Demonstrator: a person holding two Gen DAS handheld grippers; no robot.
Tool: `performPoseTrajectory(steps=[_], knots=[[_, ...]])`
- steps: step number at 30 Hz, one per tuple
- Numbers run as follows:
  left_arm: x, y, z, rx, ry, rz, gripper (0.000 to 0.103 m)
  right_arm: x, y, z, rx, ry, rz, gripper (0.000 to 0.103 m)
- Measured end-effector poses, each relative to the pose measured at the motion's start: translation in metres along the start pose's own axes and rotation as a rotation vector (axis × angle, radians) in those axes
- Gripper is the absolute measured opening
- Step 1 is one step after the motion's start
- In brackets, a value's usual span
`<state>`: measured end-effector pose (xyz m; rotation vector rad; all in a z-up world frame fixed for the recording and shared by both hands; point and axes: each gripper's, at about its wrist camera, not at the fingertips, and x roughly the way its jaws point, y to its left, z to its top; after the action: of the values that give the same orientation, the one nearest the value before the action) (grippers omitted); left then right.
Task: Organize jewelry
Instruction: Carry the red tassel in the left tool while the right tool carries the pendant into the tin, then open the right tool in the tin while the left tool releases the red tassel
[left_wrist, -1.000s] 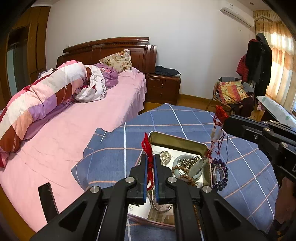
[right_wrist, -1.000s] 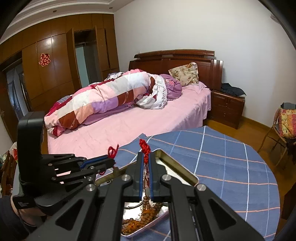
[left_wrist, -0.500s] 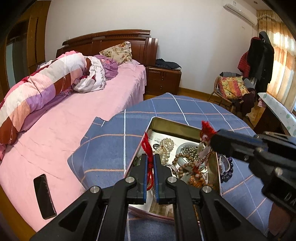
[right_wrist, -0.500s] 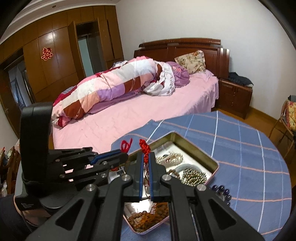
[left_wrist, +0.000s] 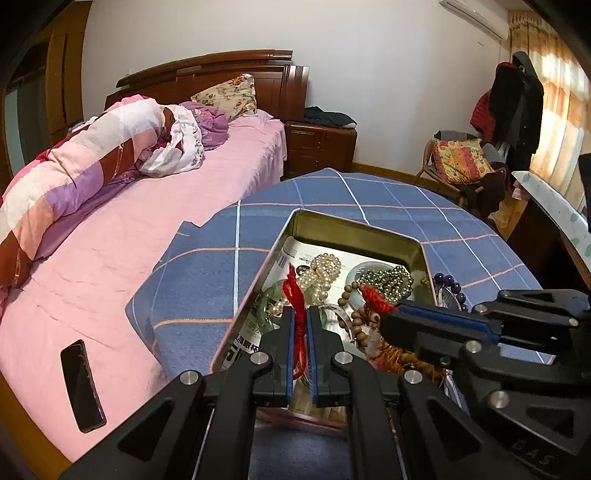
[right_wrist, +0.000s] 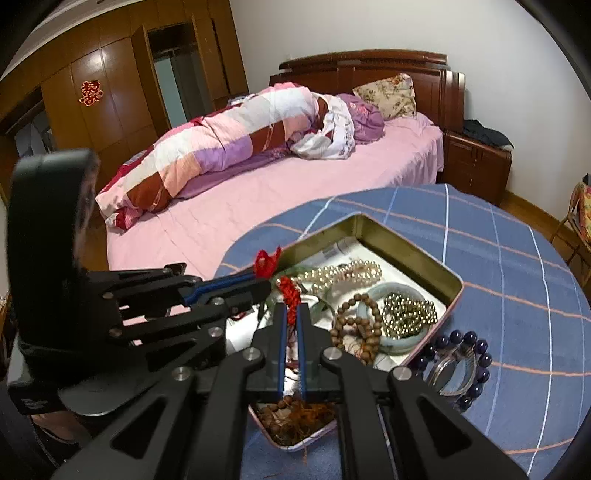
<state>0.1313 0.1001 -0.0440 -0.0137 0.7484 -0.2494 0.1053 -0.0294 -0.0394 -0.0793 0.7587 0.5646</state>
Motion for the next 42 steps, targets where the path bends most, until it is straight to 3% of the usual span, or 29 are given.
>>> performPoseTrajectory(steps=[35,38,42], knots=[[0.013,0.000,-0.012,0.015,0.036,0.005,0.006,0.028,-0.005,-0.022,0.018,0.082,-0.018,0.007],[0.012,0.002,-0.011,0.005,0.040,-0.027,0.010,0.029,-0.005,-0.022,0.021,0.085,-0.009,0.009],[0.010,-0.001,-0.013,0.011,0.033,0.025,0.038,0.027,-0.008,-0.024,0.038,0.075,-0.001,0.012]])
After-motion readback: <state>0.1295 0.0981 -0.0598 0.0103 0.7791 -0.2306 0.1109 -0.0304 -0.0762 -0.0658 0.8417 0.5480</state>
